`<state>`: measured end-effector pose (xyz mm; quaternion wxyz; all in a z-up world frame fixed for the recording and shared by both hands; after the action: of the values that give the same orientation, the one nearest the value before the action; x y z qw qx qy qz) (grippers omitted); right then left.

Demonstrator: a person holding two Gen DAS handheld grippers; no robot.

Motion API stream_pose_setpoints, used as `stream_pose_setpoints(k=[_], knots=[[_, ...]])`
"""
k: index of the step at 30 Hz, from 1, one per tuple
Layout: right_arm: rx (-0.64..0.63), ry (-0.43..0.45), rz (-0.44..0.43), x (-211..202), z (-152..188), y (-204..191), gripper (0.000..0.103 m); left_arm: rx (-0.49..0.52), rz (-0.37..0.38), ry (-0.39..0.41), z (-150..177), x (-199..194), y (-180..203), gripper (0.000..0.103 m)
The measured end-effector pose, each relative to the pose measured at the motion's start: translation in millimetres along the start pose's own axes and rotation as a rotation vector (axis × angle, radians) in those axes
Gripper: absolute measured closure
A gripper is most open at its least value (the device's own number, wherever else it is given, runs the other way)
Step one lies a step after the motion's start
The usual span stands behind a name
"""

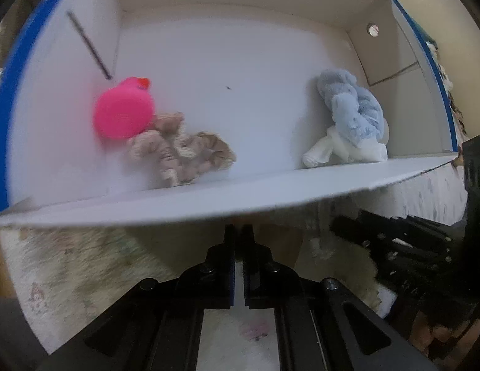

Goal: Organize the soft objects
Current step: 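Lower the right tool to grasp the clear plastic bag in front of the box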

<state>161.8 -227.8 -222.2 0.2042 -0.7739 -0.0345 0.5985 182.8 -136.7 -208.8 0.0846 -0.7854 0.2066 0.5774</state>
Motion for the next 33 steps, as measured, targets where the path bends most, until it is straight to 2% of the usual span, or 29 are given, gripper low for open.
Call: stream_pose_setpoints(k=[3, 10, 16, 22, 25, 31, 33], knots=[[0.004, 0.019, -0.029, -7, -3, -1, 0.078, -0.005, -0.033, 0.009, 7, -10, 0, 0.099], [-0.007, 0.026, -0.037, -14, -2, 0, 0.078, -0.018, -0.071, -0.011, 19, -13, -25, 0.099], [-0.023, 0.044, -0.033, -21, -1, 0, 0.079, -0.015, -0.103, -0.008, 22, -17, -28, 0.099], [-0.018, 0.068, -0.058, -34, 3, -1, 0.079, -0.025, -0.109, 0.000, 38, -38, -32, 0.099], [-0.033, 0.085, -0.071, -42, 7, -5, 0.079, -0.056, -0.151, -0.016, 48, -48, -30, 0.099], [-0.055, 0.119, -0.128, -65, 16, -14, 0.079, -0.062, -0.188, 0.032, 55, -72, -16, 0.099], [-0.078, 0.156, -0.139, -78, 20, -17, 0.079, -0.077, -0.188, 0.058, 55, -82, -24, 0.099]])
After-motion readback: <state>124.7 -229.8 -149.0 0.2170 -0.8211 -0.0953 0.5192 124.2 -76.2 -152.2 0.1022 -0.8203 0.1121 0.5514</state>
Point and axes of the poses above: each gripper's, at about its wrist camera, not at the fingertips, and x roughly the way its jaws point, y to its right, z to its underside, the point moved 8 cm from there along x, roughly the way its jaws point, and after that the axes turned 15 degrees about x, right-handed, at the moved point
